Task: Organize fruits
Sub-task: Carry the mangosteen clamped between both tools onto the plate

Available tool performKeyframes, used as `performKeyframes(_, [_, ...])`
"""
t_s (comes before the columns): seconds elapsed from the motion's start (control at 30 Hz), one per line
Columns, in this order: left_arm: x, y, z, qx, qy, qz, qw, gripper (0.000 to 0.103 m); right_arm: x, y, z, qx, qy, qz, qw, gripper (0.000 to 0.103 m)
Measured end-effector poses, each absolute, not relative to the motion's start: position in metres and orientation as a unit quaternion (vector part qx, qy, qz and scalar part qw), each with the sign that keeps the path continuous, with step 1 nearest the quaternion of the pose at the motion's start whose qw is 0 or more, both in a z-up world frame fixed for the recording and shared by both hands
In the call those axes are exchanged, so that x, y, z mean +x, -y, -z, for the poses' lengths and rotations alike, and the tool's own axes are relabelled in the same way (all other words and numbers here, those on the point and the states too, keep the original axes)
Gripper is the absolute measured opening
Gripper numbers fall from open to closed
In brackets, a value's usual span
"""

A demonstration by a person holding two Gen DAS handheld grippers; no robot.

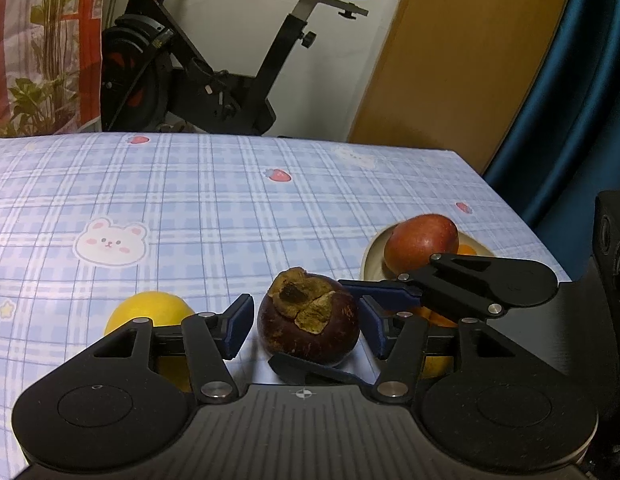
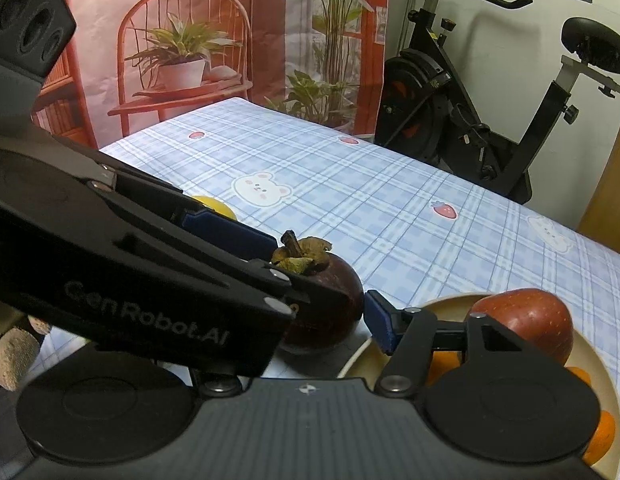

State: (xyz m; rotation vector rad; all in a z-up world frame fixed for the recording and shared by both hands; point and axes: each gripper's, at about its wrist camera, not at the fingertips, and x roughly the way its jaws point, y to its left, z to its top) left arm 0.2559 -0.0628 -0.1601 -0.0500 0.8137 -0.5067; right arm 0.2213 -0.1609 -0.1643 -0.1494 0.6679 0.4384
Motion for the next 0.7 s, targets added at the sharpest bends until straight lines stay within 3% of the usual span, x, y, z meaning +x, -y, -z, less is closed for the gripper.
performKeyframes(0.7, [0.236,0.053,0.169,-0.041,-0.412,0.258,0.873,0.063,0.195,0.155,0.168,-0.043,-0.326,-0.215,0.919,0.062])
